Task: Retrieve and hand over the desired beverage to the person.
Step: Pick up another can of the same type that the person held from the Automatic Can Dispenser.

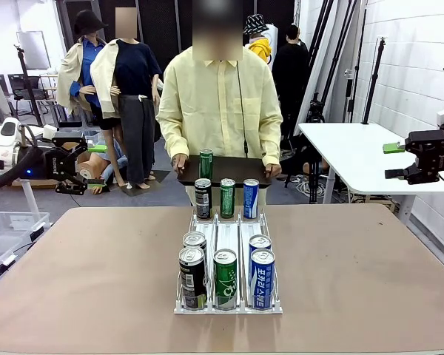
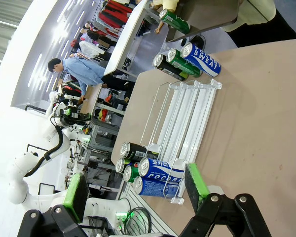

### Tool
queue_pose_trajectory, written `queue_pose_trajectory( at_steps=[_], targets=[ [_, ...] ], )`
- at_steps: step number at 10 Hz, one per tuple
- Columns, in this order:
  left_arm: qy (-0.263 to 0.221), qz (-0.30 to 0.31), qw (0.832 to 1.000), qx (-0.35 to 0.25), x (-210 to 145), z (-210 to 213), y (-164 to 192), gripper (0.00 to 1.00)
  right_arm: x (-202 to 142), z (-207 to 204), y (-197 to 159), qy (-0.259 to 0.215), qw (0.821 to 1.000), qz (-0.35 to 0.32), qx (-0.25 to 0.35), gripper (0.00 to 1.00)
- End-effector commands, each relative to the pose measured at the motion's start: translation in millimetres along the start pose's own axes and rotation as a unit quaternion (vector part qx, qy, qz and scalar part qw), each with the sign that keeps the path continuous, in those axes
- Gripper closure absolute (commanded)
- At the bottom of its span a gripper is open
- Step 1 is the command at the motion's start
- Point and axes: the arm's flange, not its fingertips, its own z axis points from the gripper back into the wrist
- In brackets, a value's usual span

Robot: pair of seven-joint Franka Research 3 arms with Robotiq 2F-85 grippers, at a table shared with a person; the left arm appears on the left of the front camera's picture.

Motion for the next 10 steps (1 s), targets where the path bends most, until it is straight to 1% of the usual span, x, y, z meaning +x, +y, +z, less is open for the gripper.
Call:
queue_pose_trajectory(
  at_steps=[1,7,8,10],
  targets=[
    [-0.006,0.007,1.000,0.001,-1.0,0.9,-3.7,0.00,1.3,-0.5,1.4,0.001,1.000,-0.001,0.005,0.00],
    [-0.006,0.007,1.000,0.001,-1.0,0.9,-3.7,0.00,1.3,-0.5,1.4,0.001,1.000,-0.001,0.005,0.00],
    [0.000,0.000,1.000,0.000,0.0,0.0,0.0,0.00,1.3,-0.5,1.4,0.001,1.000,-0.001,0.005,0.00],
    [0.020,-0.017,0.998,0.062,-7.1,-19.9,-31.7,0.00,1.3,-0.5,1.4,0.001,1.000,-0.001,0.005,0.00]
  ],
)
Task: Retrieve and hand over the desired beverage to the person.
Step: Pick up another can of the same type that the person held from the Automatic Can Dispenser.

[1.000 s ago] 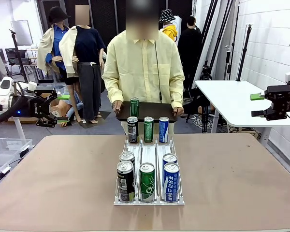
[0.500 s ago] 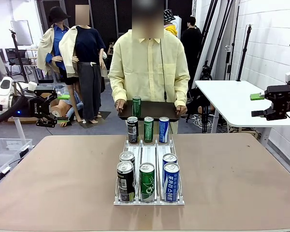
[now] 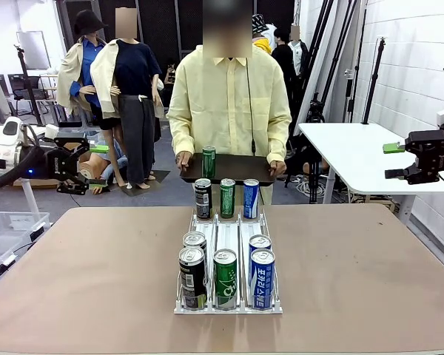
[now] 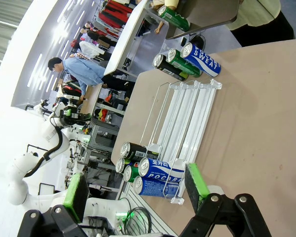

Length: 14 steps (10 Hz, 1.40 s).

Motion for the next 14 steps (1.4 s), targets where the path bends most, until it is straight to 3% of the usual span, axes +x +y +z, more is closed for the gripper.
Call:
queue_pose_trajectory(
  at_steps=[1,6,10,13,14],
  targets=[
    [0.025,-0.020,0.997,0.074,-9.2,-19.6,-39.8,0.00,1.3,-0.3,1.4,0.001,1.000,-0.001,0.005,0.00],
    [0.112,-0.104,0.963,0.222,-38.4,-92.9,-107.6,0.00,1.3,-0.3,1.4,0.001,1.000,-0.001,0.005,0.00],
    [0.207,-0.158,0.899,0.352,-53.5,-143.0,-137.3,0.00,1.3,-0.3,1.4,0.001,1.000,-0.001,0.005,0.00],
    [0.261,-0.189,0.857,0.403,-70.0,-179.3,-155.4,0.00,1.3,-0.3,1.4,0.001,1.000,-0.001,0.005,0.00],
    [0.269,-0.191,0.850,0.411,-75.2,-191.7,-158.0,0.00,1.3,-0.3,1.4,0.001,1.000,-0.001,0.005,0.00]
  ],
)
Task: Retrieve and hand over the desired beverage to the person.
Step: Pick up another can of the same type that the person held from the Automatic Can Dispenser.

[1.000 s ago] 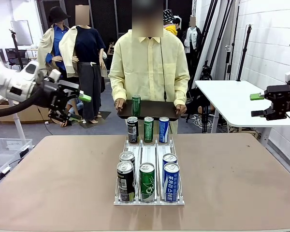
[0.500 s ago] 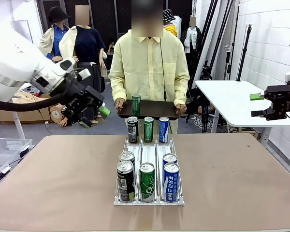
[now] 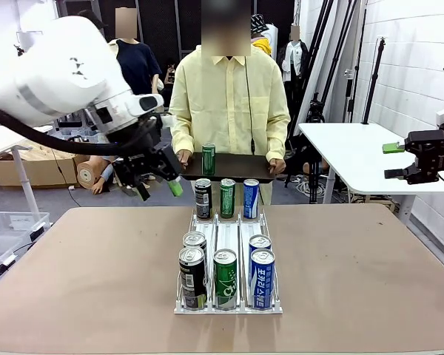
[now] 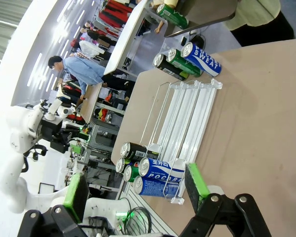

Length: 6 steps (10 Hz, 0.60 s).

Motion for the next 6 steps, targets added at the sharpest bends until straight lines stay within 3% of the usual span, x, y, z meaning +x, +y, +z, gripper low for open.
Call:
queue_pose_trajectory(
  at_steps=[1,6],
  targets=[
    [0.027,0.003,0.999,0.031,11.7,-5.4,-18.3,0.00,1.2,0.4,1.0,0.000,1.000,-0.001,0.005,0.00],
    [0.061,0.010,0.995,0.080,5.5,-52.7,-58.2,0.00,1.2,0.4,1.0,0.000,1.000,-0.001,0.005,0.00]
  ],
)
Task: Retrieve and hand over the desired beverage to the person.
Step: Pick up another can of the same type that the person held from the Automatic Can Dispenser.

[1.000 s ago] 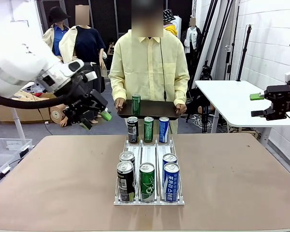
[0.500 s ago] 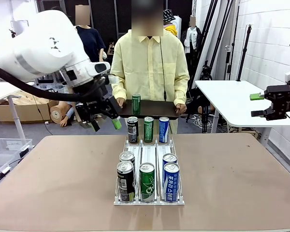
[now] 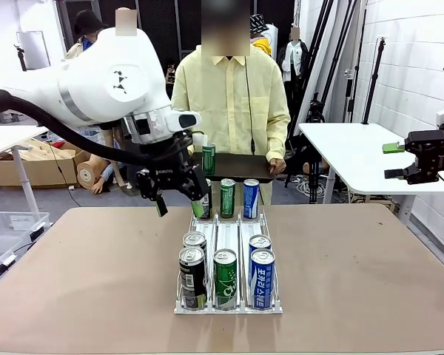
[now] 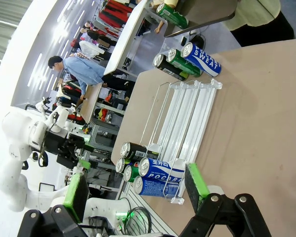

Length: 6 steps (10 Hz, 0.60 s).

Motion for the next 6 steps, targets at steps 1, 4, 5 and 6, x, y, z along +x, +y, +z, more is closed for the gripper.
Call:
queue_pose_trajectory(
  at_steps=[1,4,5,6],
  targets=[
    [-0.005,0.024,0.999,0.043,5.4,-17.3,-4.2,0.00,1.2,0.4,1.0,0.000,1.000,-0.001,0.005,0.00],
    [-0.002,0.026,0.997,0.069,5.0,-39.1,-13.6,0.00,1.2,0.4,1.0,0.000,1.000,-0.001,0.005,0.00],
    [-0.012,0.028,0.997,0.077,7.2,-45.3,-13.7,0.00,1.2,0.4,1.0,0.000,1.000,-0.001,0.005,0.00],
    [-0.016,0.032,0.997,0.075,9.5,-51.9,-14.3,0.00,1.2,0.4,1.0,0.000,1.000,-0.001,0.005,0.00]
  ],
)
